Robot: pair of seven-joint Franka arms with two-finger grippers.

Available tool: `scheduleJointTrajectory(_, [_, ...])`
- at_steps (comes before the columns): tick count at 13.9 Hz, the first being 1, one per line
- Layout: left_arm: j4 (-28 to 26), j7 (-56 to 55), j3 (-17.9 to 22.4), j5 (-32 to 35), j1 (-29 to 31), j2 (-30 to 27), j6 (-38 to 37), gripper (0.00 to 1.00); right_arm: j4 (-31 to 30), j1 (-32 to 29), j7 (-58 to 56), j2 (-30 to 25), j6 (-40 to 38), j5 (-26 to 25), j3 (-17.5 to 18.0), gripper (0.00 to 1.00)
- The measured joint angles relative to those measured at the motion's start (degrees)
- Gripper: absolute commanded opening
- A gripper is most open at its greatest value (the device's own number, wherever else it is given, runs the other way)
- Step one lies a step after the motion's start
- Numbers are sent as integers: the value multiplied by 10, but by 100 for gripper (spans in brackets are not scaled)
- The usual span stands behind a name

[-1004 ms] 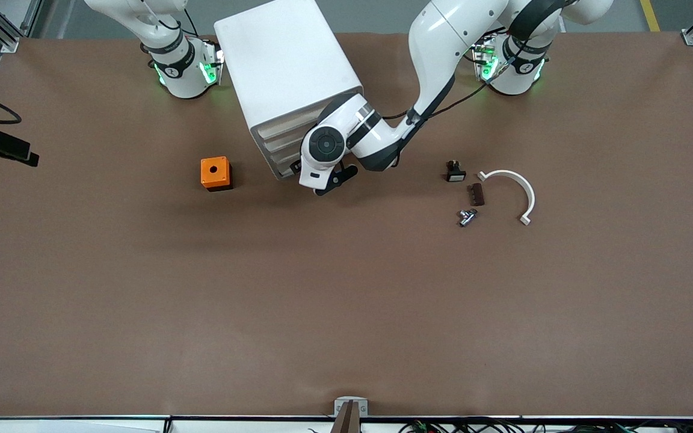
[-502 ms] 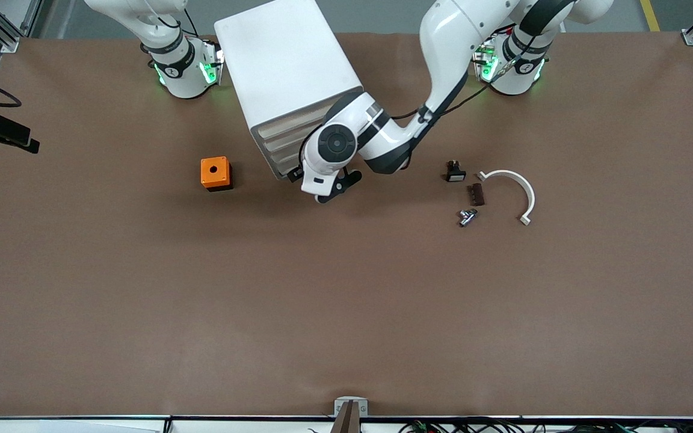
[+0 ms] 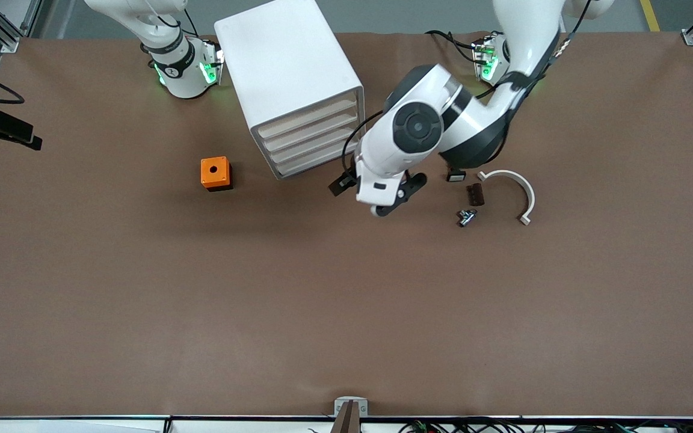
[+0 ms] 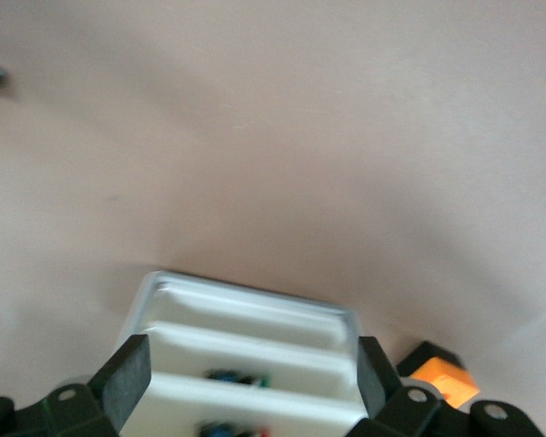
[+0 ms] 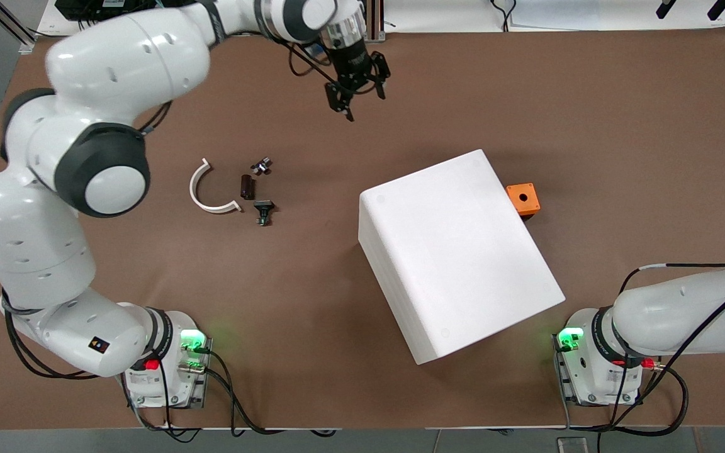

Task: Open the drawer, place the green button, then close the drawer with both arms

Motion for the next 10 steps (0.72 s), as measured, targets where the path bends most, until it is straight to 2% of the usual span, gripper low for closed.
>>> scheduleJointTrajectory(4, [-1,110,0,4,73,-74,-124,100,-81,2,0,-63,44,0,2,100])
scheduleJointTrajectory(10, [-7,262,2,28,185,-133,-221,100,-94,3,0,-78,66,0,1,100])
